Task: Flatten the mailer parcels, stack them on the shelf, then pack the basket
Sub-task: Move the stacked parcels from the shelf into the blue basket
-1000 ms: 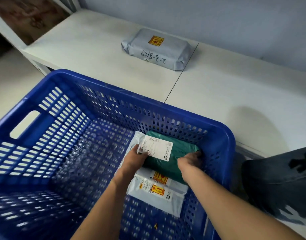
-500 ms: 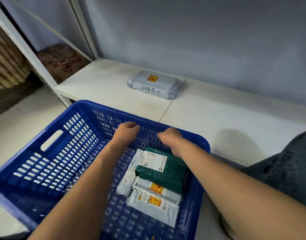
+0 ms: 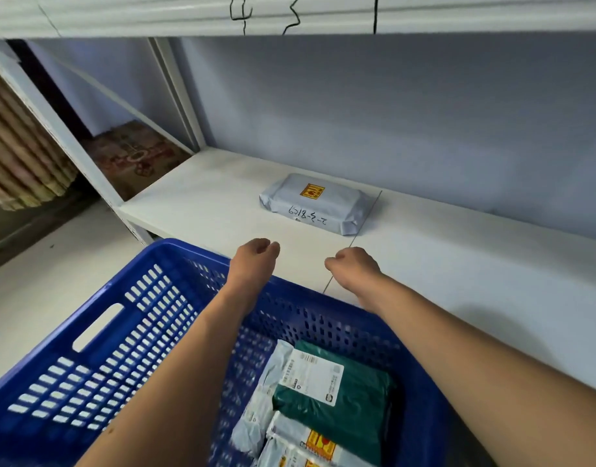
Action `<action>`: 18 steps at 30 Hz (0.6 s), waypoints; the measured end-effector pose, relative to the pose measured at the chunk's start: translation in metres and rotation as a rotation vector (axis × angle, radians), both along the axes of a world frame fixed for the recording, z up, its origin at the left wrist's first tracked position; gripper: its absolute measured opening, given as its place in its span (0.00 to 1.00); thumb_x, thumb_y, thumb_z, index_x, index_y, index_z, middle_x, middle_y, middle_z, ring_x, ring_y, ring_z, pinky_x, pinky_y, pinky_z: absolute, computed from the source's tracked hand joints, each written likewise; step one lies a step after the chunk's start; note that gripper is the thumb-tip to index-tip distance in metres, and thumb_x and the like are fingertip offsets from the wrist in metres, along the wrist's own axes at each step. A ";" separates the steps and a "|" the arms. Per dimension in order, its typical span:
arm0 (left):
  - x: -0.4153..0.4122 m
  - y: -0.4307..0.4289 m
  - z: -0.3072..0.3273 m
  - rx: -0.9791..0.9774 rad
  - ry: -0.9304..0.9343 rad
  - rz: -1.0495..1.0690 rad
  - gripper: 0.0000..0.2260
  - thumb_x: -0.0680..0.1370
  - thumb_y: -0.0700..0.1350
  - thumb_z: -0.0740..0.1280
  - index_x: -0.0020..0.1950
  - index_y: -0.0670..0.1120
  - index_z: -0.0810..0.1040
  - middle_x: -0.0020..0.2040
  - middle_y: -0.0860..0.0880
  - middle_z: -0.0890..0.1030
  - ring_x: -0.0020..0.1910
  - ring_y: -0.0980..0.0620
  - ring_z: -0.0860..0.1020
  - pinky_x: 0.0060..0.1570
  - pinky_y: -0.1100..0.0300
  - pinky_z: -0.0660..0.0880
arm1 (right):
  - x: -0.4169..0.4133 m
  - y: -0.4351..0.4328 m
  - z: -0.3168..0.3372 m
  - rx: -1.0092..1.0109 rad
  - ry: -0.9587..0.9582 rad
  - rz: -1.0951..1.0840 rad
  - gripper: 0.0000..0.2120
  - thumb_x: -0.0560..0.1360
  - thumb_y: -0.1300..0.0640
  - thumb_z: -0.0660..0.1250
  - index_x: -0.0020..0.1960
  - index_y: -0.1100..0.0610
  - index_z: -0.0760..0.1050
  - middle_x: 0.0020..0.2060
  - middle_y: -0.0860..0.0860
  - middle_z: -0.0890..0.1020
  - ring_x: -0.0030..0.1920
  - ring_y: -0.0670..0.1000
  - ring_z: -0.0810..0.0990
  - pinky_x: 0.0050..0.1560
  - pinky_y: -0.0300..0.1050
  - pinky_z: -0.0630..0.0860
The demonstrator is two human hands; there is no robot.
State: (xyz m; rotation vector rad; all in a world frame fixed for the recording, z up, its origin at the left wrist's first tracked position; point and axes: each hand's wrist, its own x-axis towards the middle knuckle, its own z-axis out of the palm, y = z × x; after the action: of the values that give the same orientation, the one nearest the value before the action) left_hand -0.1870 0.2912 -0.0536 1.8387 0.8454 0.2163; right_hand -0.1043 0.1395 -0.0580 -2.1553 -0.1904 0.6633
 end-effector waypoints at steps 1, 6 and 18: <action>0.011 0.006 -0.003 -0.002 -0.001 0.017 0.17 0.81 0.51 0.61 0.67 0.45 0.75 0.60 0.48 0.77 0.56 0.49 0.72 0.53 0.56 0.66 | 0.012 0.007 -0.005 -0.003 -0.004 0.003 0.15 0.76 0.60 0.59 0.33 0.55 0.57 0.31 0.50 0.61 0.30 0.50 0.59 0.29 0.45 0.55; 0.051 0.034 -0.025 -0.002 0.010 0.071 0.21 0.80 0.53 0.63 0.71 0.46 0.72 0.67 0.48 0.76 0.64 0.47 0.73 0.60 0.54 0.69 | 0.051 0.023 -0.024 0.011 0.008 -0.028 0.07 0.78 0.56 0.58 0.42 0.55 0.70 0.41 0.52 0.72 0.39 0.52 0.71 0.35 0.45 0.63; 0.165 0.098 -0.053 0.126 -0.102 0.015 0.27 0.78 0.53 0.67 0.75 0.47 0.65 0.70 0.45 0.71 0.65 0.48 0.72 0.55 0.60 0.67 | 0.154 0.077 -0.071 0.077 -0.207 -0.408 0.30 0.77 0.49 0.64 0.75 0.54 0.59 0.69 0.60 0.65 0.64 0.65 0.71 0.63 0.57 0.72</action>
State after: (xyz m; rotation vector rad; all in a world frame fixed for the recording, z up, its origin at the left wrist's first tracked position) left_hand -0.0217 0.3891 -0.1062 1.9215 0.7905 0.3775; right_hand 0.0500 0.2168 -0.1292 -2.0992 0.1131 0.1960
